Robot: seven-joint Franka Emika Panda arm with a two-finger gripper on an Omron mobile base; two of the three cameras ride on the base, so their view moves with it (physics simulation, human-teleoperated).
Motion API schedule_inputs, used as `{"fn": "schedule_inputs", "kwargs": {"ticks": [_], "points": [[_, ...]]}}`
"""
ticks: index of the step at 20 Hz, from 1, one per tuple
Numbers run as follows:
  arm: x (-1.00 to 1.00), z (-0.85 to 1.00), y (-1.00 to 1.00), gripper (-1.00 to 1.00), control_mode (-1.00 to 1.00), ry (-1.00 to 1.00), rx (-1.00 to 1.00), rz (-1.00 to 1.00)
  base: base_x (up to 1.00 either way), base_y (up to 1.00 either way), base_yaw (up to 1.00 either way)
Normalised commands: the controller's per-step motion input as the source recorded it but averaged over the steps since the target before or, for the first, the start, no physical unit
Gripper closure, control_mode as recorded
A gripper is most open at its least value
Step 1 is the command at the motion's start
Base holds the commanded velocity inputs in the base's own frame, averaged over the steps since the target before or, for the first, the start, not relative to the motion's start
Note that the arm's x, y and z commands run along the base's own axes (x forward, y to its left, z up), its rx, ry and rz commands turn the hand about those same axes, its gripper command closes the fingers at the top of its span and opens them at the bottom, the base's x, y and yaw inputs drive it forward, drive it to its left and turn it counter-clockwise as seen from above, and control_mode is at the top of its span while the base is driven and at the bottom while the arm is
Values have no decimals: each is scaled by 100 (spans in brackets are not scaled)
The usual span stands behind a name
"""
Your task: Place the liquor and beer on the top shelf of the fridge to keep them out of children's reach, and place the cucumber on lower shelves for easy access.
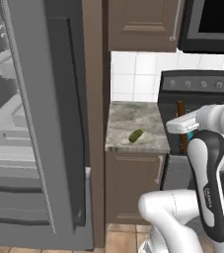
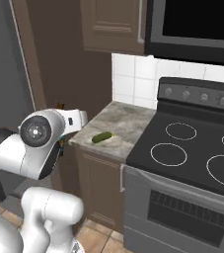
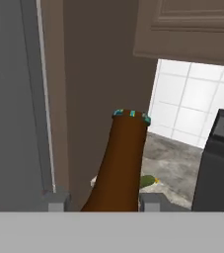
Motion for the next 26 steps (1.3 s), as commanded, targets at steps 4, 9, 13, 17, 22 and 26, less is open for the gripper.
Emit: {"fn": "schedule_inputs", "kwargs": {"ticks": [4,9,13,17,22,26], "points": [[0,0,0,100,100,0,0,0,-88,-6,28],[0,0,0,100,100,0,0,0,-59,1,44],[0,0,0,100,100,0,0,0,-11,39,54],[0,0,0,100,100,0,0,0,6,63,55],[0,0,0,100,100,0,0,0,28,71,52],[0,0,0,100,100,0,0,0,37,81,49]]}}
